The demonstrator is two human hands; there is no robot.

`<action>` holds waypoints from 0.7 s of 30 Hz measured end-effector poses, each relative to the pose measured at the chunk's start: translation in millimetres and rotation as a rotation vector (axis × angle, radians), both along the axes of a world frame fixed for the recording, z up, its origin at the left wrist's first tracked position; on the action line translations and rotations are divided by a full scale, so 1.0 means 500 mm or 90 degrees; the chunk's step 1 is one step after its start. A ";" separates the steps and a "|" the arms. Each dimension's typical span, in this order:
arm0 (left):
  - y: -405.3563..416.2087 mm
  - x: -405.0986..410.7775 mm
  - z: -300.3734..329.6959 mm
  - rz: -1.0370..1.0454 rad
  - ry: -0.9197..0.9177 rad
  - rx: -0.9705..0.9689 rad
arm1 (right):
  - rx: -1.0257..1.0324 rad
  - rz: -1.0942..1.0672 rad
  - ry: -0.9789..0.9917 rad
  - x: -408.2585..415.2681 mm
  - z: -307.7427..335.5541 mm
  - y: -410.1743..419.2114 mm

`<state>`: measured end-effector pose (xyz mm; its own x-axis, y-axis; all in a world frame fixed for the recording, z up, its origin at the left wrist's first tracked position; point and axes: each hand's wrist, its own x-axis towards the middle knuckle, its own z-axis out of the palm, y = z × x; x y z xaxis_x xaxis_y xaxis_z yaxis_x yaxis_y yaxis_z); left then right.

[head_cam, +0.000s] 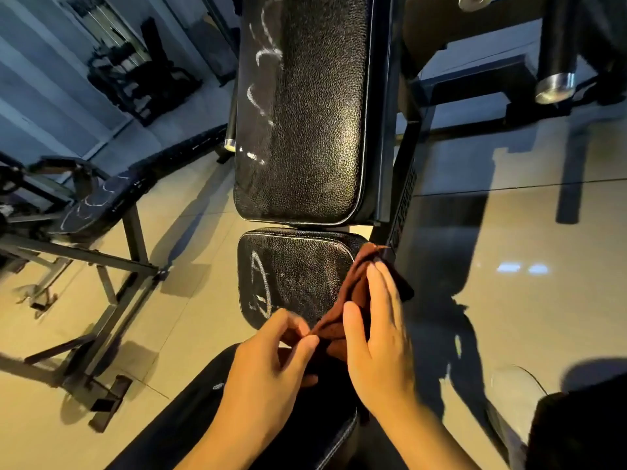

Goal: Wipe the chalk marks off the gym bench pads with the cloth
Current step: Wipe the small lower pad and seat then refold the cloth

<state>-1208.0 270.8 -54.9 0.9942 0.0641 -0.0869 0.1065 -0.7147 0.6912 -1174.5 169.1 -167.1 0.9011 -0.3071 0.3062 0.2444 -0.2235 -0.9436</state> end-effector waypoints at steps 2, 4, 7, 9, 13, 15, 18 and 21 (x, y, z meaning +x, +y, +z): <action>-0.003 0.007 0.003 0.005 -0.011 -0.021 | -0.011 -0.003 -0.030 0.033 0.024 -0.026; -0.015 0.011 0.007 0.012 -0.018 -0.047 | -0.056 0.028 -0.054 0.069 0.052 -0.048; -0.030 0.013 0.011 0.016 -0.029 -0.060 | -0.092 0.049 -0.057 0.090 0.059 -0.055; -0.026 0.014 0.011 0.019 -0.024 -0.053 | -0.088 0.012 -0.044 0.075 0.045 -0.048; -0.011 0.008 0.002 -0.004 -0.028 0.002 | -0.034 -0.066 0.015 0.010 -0.004 -0.021; -0.008 0.007 0.002 -0.025 -0.035 0.041 | -0.032 -0.084 0.036 -0.003 -0.010 -0.012; -0.005 0.012 0.005 -0.020 -0.053 0.031 | -0.053 -0.085 0.011 0.021 0.012 -0.020; -0.013 0.016 0.007 -0.016 -0.068 0.019 | -0.101 -0.011 -0.043 0.062 0.044 -0.039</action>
